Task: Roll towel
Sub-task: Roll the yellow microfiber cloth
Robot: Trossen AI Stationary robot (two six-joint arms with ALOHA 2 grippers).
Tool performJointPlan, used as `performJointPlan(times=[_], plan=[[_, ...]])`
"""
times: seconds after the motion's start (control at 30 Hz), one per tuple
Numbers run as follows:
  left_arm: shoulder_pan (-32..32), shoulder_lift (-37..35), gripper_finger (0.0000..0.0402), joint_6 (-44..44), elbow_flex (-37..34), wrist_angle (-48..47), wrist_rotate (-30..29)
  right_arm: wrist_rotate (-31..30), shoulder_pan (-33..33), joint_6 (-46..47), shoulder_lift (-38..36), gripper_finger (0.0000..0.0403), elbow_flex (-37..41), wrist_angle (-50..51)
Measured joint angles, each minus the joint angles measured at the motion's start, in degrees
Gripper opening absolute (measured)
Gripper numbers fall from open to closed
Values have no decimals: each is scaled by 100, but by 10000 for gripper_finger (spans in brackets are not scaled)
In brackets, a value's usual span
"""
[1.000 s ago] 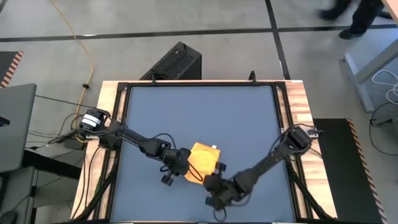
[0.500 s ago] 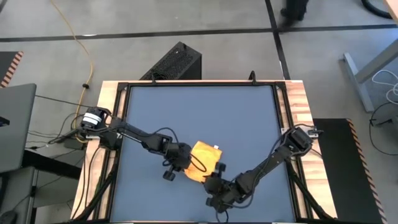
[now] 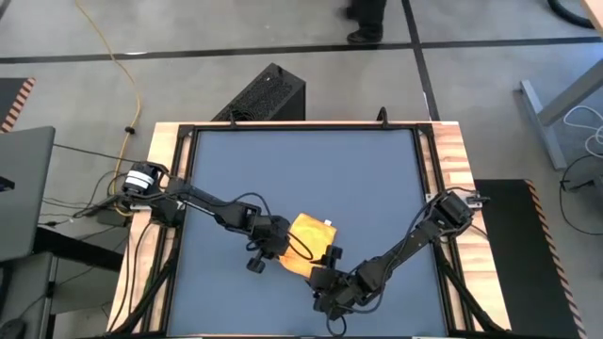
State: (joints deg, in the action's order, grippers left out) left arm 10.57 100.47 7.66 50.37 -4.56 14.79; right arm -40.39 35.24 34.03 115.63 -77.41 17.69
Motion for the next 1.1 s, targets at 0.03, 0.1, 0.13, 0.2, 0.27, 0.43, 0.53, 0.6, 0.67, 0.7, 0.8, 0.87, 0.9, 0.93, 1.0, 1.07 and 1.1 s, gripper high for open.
performJointPlan(times=[0.03,0.1,0.13,0.2,0.27,0.43,0.53,0.6,0.67,0.7,0.8,0.87,0.9,0.93,1.0,1.07,1.1], plan=[[0,0,8,0,0,0,0,-2,-2,-1,0,291,3,6],[0,0,8,-2,0,-2,0,-4,-4,-1,0,291,3,-33],[0,0,8,-2,0,-2,0,-4,-7,-1,0,291,1,-37],[0,0,9,-3,0,-2,0,-4,14,-1,0,291,3,-25],[0,0,9,-3,0,-2,-2,-8,56,-1,43,291,-3,-37],[0,0,9,-4,4,-22,-5,-157,136,-135,527,291,-70,-29],[0,0,9,-30,4,-67,-17,-324,137,-152,662,291,-213,22],[0,0,9,-32,4,-94,-20,-334,140,-150,662,289,-279,-24],[0,0,9,-17,4,-111,-20,-333,152,-150,662,286,-313,0],[0,0,9,-17,4,-100,-17,-332,165,-152,662,284,-321,6],[0,0,9,1,4,-84,-18,-334,191,-146,656,279,-325,6],[1,0,9,1,4,-81,-20,-332,191,-111,656,274,-330,29],[1,0,9,-1,4,-81,-19,-330,191,-109,656,271,-330,35],[0,0,9,-4,4,-81,-17,-330,191,-108,656,267,-330,29],[0,0,9,-4,4,-79,-17,-330,189,-106,656,256,-330,23],[0,0,9,-4,4,-80,-17,-330,186,-102,656,241,-330,19],[0,0,9,-4,4,-79,-17,-327,186,-87,656,229,-330,9]])
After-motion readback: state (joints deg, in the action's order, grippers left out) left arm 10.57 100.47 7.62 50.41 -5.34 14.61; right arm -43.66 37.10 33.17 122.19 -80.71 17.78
